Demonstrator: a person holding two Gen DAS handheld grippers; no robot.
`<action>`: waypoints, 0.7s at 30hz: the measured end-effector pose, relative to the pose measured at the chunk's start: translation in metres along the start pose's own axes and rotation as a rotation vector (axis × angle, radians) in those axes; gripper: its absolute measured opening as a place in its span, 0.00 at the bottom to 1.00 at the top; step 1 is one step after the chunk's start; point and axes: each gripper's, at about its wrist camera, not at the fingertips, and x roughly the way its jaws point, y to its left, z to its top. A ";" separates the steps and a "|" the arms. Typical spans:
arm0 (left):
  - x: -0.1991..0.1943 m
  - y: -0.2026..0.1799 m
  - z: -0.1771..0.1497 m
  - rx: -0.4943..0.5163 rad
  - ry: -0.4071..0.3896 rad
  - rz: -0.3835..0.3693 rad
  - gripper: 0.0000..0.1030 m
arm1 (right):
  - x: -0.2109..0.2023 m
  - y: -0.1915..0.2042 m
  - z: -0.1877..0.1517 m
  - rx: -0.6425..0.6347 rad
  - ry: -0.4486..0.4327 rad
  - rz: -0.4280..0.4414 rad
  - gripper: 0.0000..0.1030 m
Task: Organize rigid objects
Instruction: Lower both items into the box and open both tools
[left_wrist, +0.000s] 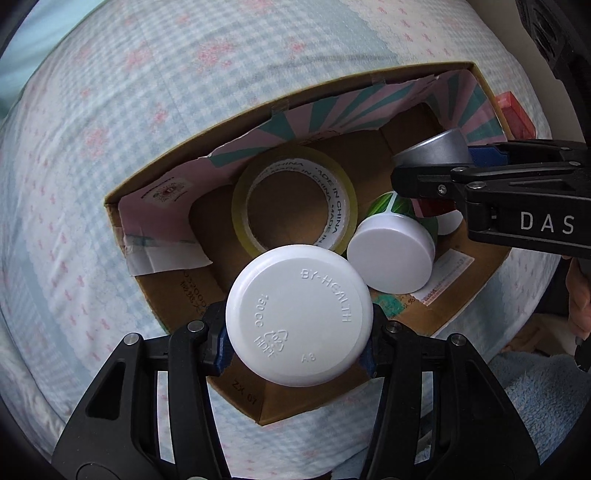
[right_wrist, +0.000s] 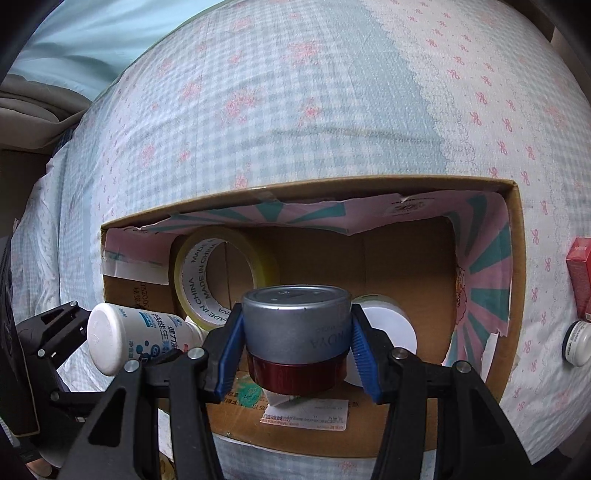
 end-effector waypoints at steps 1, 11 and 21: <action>0.001 -0.002 0.001 0.002 0.010 -0.018 0.46 | 0.002 0.000 0.001 -0.003 0.006 0.007 0.48; -0.006 -0.013 -0.005 0.017 -0.022 -0.006 1.00 | 0.000 -0.007 0.011 0.002 -0.010 0.040 1.00; -0.013 -0.007 -0.027 -0.051 -0.053 0.009 1.00 | -0.025 -0.008 0.003 -0.015 -0.039 0.023 1.00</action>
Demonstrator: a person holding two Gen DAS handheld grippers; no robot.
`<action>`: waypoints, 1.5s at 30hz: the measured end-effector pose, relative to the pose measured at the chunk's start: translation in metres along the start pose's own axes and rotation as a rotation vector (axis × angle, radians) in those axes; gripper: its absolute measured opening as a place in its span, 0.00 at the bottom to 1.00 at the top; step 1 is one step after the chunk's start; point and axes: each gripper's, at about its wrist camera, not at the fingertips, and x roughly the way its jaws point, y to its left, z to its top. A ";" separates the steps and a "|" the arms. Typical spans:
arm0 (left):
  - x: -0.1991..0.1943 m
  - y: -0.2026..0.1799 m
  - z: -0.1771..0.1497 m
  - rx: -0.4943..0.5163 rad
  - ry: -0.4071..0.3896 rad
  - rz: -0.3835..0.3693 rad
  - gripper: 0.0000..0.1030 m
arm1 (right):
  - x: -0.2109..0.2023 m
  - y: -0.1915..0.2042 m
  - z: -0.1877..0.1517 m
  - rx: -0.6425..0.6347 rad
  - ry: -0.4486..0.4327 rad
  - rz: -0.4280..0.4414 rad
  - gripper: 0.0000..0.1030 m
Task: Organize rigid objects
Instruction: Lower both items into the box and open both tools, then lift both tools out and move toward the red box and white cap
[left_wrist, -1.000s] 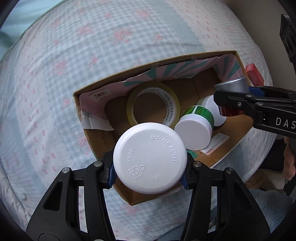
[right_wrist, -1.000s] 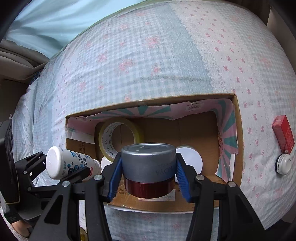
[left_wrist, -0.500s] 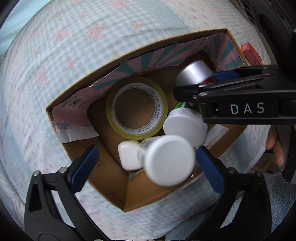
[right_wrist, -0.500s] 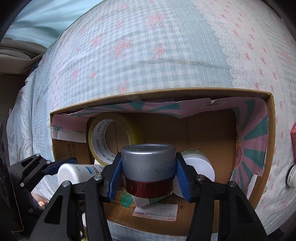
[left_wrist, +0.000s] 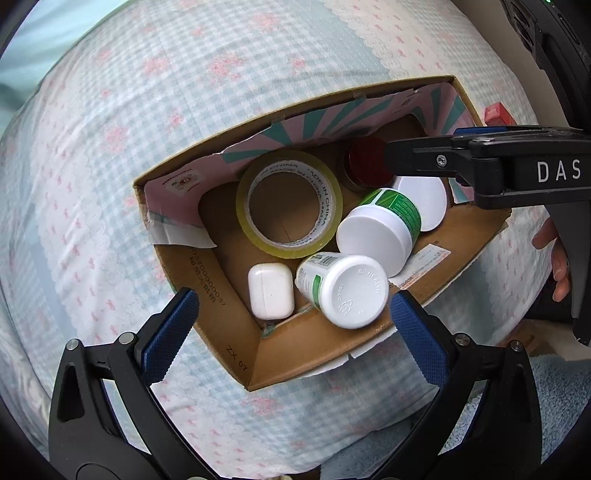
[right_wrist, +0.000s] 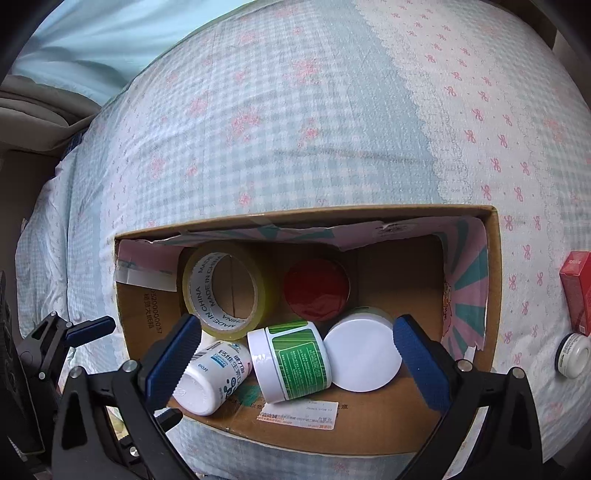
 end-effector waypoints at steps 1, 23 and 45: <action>-0.003 0.000 0.000 -0.004 -0.004 0.001 1.00 | -0.003 0.001 -0.002 -0.002 -0.004 0.000 1.00; -0.124 -0.031 -0.080 -0.068 -0.226 0.053 1.00 | -0.104 0.039 -0.078 -0.074 -0.173 -0.014 1.00; -0.160 -0.163 -0.102 0.010 -0.385 0.047 1.00 | -0.244 -0.071 -0.188 0.019 -0.335 -0.213 1.00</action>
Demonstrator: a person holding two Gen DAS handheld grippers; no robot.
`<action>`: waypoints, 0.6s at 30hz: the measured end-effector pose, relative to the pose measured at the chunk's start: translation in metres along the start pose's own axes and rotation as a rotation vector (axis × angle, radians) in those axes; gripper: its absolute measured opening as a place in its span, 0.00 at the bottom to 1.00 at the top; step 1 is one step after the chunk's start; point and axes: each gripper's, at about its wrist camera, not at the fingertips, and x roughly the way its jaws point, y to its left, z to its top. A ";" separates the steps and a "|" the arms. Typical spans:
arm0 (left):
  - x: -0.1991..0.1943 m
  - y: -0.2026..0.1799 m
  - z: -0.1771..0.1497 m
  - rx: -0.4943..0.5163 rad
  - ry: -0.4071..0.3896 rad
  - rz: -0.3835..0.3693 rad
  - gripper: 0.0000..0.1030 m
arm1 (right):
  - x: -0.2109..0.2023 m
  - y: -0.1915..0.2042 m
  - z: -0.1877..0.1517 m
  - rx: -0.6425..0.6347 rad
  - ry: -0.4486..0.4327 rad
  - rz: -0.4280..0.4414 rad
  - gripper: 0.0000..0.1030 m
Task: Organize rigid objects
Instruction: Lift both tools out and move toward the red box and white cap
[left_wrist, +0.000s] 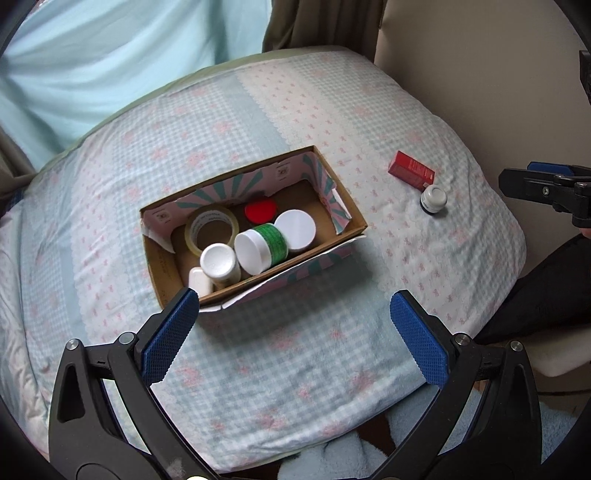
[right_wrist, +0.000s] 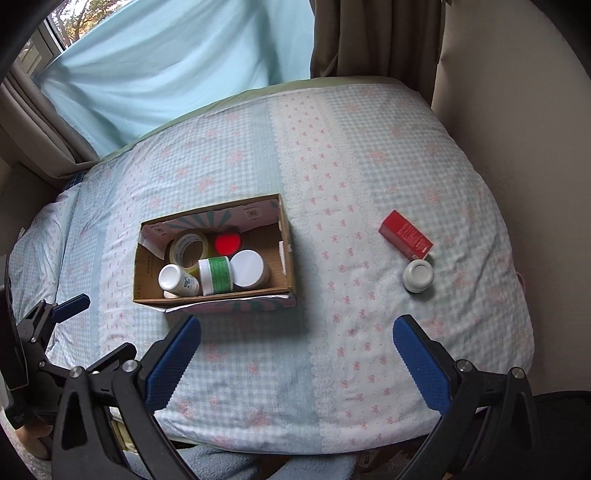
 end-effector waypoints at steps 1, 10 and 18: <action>0.001 -0.009 0.004 0.004 -0.003 0.008 1.00 | -0.003 -0.010 0.002 -0.008 -0.004 -0.011 1.00; 0.039 -0.099 0.035 -0.096 -0.001 0.054 1.00 | 0.018 -0.104 0.045 -0.155 0.028 0.002 1.00; 0.093 -0.169 0.060 -0.194 0.019 0.023 1.00 | 0.072 -0.155 0.090 -0.382 0.098 0.072 1.00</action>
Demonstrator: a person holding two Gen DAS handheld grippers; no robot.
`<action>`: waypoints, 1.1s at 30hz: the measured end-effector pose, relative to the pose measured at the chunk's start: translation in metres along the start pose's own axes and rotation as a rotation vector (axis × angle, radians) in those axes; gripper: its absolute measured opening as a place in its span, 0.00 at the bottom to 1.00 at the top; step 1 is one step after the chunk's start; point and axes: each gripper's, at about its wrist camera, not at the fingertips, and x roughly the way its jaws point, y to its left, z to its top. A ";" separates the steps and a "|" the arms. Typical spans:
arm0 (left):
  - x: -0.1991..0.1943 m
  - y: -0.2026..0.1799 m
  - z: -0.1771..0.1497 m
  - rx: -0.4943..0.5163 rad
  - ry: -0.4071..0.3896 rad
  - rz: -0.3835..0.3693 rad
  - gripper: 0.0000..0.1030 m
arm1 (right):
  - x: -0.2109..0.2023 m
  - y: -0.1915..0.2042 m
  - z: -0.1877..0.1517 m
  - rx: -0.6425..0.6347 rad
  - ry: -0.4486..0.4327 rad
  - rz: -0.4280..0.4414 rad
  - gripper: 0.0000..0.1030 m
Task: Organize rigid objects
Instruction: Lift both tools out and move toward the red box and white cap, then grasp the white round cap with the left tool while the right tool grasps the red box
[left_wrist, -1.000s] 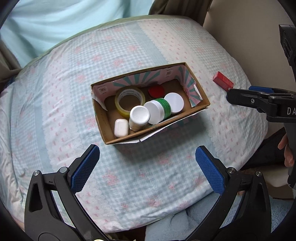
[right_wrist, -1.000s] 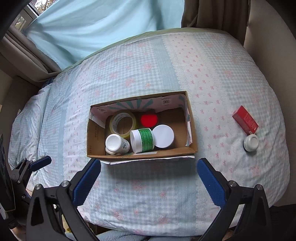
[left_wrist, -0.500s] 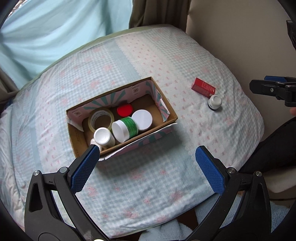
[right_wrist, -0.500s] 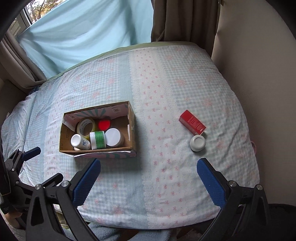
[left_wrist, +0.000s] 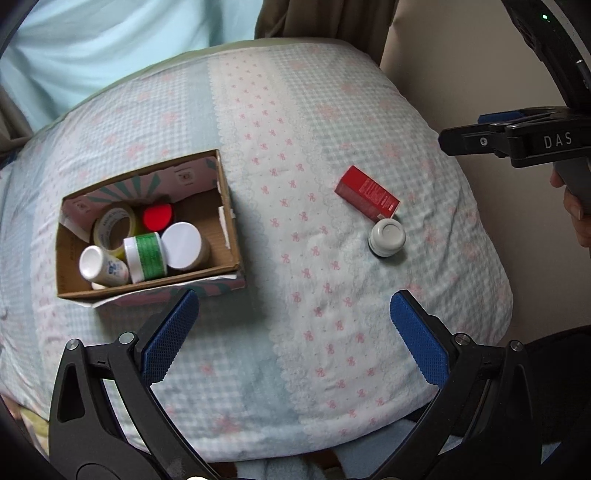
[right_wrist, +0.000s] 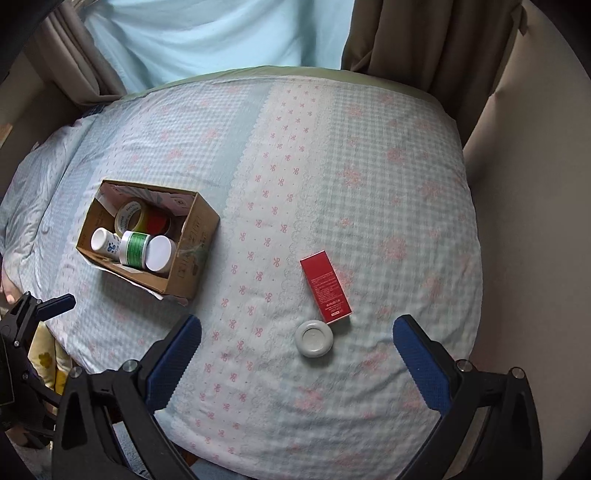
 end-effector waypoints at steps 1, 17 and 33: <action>0.009 -0.009 0.001 -0.002 -0.003 -0.007 1.00 | 0.009 -0.005 0.003 -0.032 0.011 0.004 1.00; 0.187 -0.126 -0.011 0.148 -0.055 -0.033 0.92 | 0.168 -0.048 0.014 -0.302 0.168 0.141 0.83; 0.237 -0.145 0.011 0.116 -0.136 -0.111 0.53 | 0.246 -0.035 0.000 -0.423 0.278 0.205 0.54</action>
